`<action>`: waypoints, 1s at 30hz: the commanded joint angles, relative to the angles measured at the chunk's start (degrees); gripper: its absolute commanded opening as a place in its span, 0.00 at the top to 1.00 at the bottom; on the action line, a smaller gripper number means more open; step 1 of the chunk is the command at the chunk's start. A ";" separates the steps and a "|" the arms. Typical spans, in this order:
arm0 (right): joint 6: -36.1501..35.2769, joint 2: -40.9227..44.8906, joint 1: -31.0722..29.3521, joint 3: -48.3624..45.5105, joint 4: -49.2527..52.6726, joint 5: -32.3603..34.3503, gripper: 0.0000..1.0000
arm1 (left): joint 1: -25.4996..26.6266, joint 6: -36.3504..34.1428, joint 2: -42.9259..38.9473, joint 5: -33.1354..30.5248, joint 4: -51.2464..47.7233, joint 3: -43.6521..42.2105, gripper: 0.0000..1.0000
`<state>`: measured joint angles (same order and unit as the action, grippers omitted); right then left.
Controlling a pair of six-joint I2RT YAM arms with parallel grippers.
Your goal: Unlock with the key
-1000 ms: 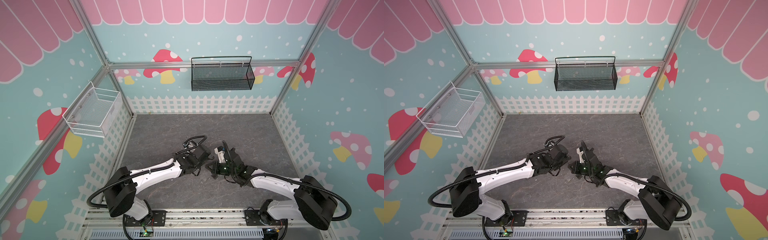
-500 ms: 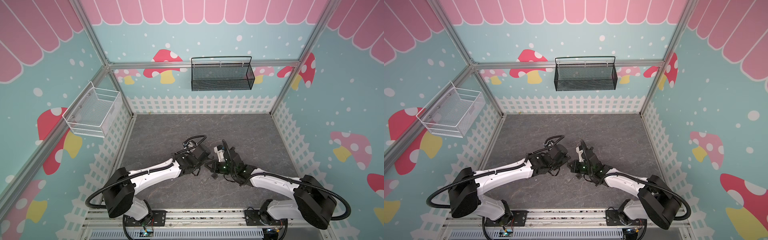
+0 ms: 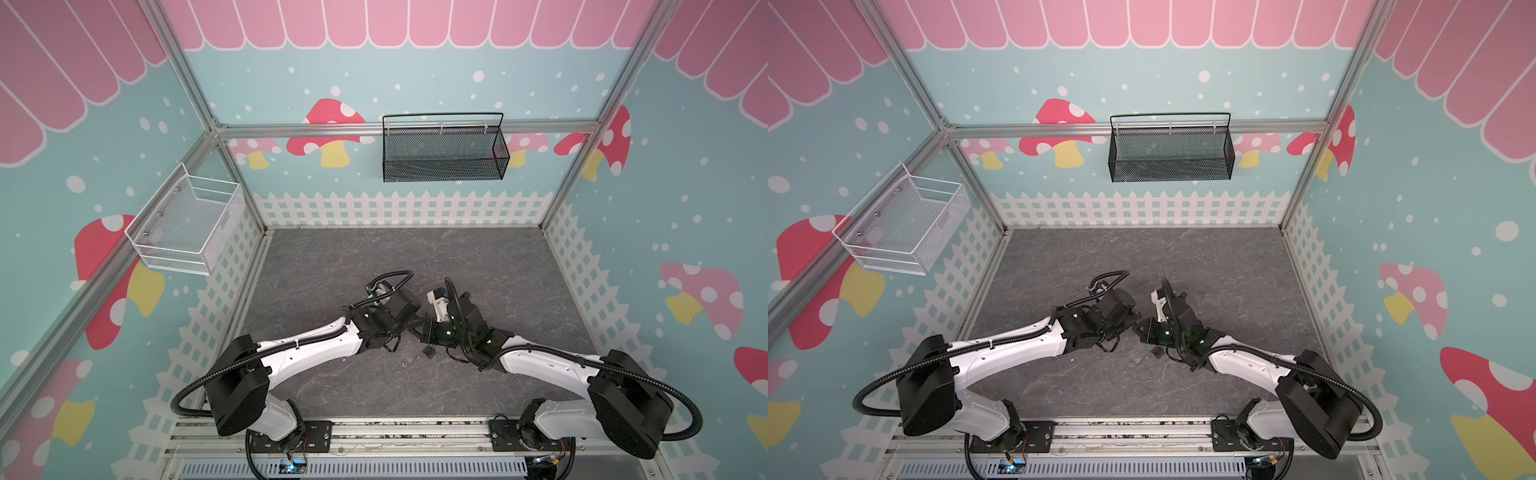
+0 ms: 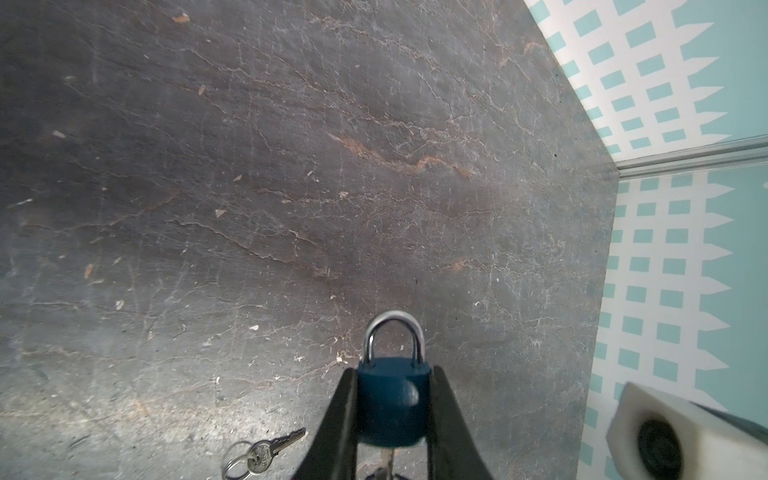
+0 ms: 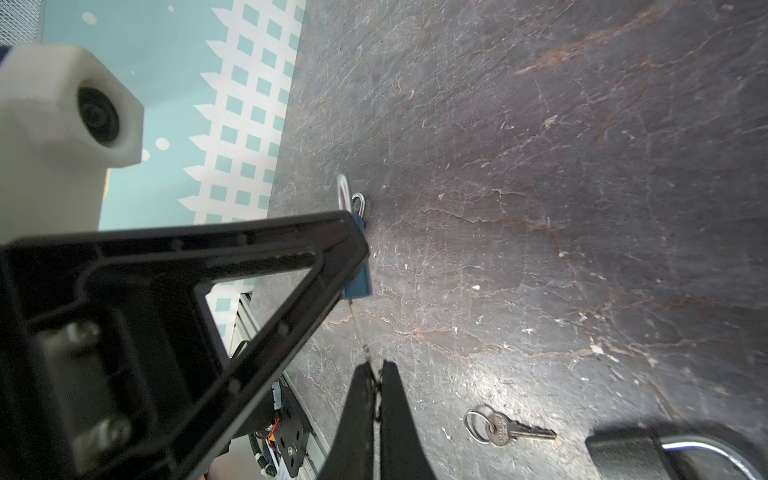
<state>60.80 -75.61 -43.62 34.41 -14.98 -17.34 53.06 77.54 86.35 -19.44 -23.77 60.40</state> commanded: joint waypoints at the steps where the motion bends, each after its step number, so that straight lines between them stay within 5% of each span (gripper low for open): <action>1: 1.56 -0.17 0.02 1.43 -0.79 0.96 1.00 | 0.29 -1.04 -1.40 -0.86 -0.69 0.62 1.00; 30: 5.29 0.98 0.70 3.55 -1.54 1.10 1.00 | 2.11 -1.56 -1.79 -3.81 -3.58 1.16 1.00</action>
<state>63.24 -75.61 -43.40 35.62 -14.37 -17.28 54.13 77.10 85.45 -21.87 -24.60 60.40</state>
